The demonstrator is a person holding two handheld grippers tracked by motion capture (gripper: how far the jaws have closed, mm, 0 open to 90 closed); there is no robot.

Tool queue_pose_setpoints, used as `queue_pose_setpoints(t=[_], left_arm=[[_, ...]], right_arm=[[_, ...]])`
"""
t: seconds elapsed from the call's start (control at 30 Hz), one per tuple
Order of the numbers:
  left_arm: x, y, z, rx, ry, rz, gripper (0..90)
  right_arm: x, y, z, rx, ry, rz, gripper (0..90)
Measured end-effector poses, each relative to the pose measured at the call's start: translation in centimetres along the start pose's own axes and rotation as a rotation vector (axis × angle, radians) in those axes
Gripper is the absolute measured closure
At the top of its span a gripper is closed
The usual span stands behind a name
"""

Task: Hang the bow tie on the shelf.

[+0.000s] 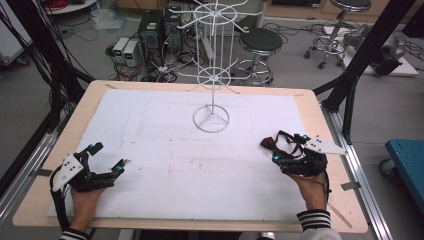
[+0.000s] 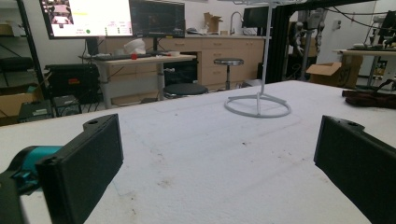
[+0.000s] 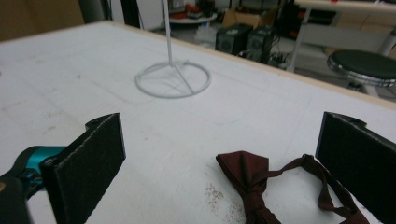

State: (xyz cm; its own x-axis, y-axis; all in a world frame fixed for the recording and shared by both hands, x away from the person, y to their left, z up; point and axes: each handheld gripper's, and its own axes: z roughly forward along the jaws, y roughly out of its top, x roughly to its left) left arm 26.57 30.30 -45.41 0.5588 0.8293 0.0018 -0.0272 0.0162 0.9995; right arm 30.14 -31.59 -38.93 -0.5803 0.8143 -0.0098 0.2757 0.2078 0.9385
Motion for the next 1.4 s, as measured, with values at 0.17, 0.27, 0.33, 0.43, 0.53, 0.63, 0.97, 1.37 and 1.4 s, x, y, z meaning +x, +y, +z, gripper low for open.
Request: queue_pose_setpoints(t=[0.17,0.27,0.33,0.43,0.53,0.63,0.97,1.37,1.4], left_arm=[[0.0,0.0,0.0,0.0,0.0,0.0,1.7],[0.0,0.0,0.0,-0.001,-0.001,0.0,1.7],[0.0,0.0,0.0,-0.002,-0.001,0.0,1.7],[0.0,0.0,0.0,-0.001,0.0,0.001,1.7],[0.0,0.0,0.0,-0.001,0.0,0.001,1.7],[0.0,0.0,0.0,0.0,0.0,0.001,1.7],[0.0,0.0,0.0,0.0,-0.001,-0.001,1.7],[0.0,0.0,0.0,0.002,-0.001,-0.002,1.7],[0.0,0.0,0.0,0.002,-0.001,-0.002,1.7]], right_arm=[[-0.6,1.2,1.0,0.127,0.026,-0.044,0.7],[-1.1,1.7,1.3,0.177,0.035,-0.061,0.7],[-1.5,2.0,1.5,0.203,0.037,-0.059,0.7],[-2.1,2.0,1.9,0.254,0.053,-0.059,0.7],[-2.6,1.8,2.5,0.313,0.057,-0.067,0.7],[-2.8,1.7,2.8,0.348,0.053,-0.069,0.7],[-4.0,1.3,5.3,0.525,0.066,-0.084,0.7],[-4.1,0.7,6.5,0.607,0.063,-0.081,5.8],[-4.1,0.7,6.6,0.612,0.068,-0.093,5.8]])
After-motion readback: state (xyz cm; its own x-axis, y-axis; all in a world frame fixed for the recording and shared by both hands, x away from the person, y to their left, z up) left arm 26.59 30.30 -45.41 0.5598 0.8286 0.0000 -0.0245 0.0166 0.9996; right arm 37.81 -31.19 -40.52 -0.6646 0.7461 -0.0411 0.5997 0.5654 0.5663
